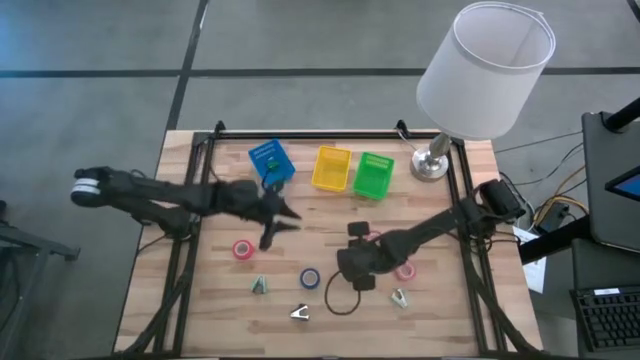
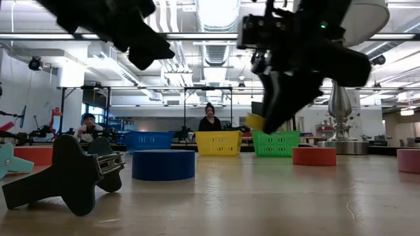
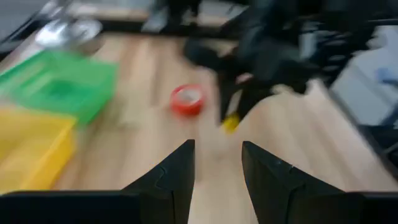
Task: Pick and place Stapler, Stapler remover, tape
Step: Put the yellow stapler into the blue bin
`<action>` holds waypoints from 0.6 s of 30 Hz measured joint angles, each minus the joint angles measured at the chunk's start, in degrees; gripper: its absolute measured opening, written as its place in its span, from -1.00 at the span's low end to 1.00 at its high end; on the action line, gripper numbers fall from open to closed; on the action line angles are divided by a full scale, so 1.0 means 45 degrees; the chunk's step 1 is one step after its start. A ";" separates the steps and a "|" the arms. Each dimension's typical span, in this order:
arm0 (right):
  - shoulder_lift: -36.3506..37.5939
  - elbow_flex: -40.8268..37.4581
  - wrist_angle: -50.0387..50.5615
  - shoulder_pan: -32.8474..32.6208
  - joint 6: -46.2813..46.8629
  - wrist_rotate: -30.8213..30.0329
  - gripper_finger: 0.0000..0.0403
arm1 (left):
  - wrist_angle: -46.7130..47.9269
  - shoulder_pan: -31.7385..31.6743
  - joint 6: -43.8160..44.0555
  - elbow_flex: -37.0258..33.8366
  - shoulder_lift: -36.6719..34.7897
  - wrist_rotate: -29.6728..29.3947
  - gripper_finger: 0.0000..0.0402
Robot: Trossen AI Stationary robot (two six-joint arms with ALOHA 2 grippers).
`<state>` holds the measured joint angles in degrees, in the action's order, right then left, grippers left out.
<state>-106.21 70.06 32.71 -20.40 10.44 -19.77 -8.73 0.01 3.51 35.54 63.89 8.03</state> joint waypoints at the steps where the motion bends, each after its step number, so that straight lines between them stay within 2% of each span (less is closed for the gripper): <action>1: 0.0000 0.0000 -0.0247 0.0111 -0.0262 0.0005 -0.54 | -0.1072 0.0349 -0.0007 -0.0444 0.0144 -0.0052 -0.33; 5: 0.0000 0.0000 -0.1505 0.0611 -0.0971 0.0021 -0.54 | -0.4702 0.1369 -0.0103 -0.1834 0.1129 -0.0956 -0.32; 8: 0.0000 0.0000 -0.2654 0.0864 -0.1813 0.0024 -0.55 | -0.5924 0.1640 -0.0279 -0.2130 0.2092 -0.1324 -0.32; 13: 0.0000 0.0005 -0.4220 0.1191 -0.2990 0.0114 -0.54 | -0.6096 0.1636 -0.0304 -0.1616 0.3753 -0.1453 -0.32; 18: 0.0010 0.0010 -0.4348 0.1420 -0.2980 0.0158 -0.54 | -0.5955 0.1631 -0.0535 -0.0660 0.4998 -0.1475 -0.32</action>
<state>-106.17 70.11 13.15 -14.01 -2.97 -19.06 -35.53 7.35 1.11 32.57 86.38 1.39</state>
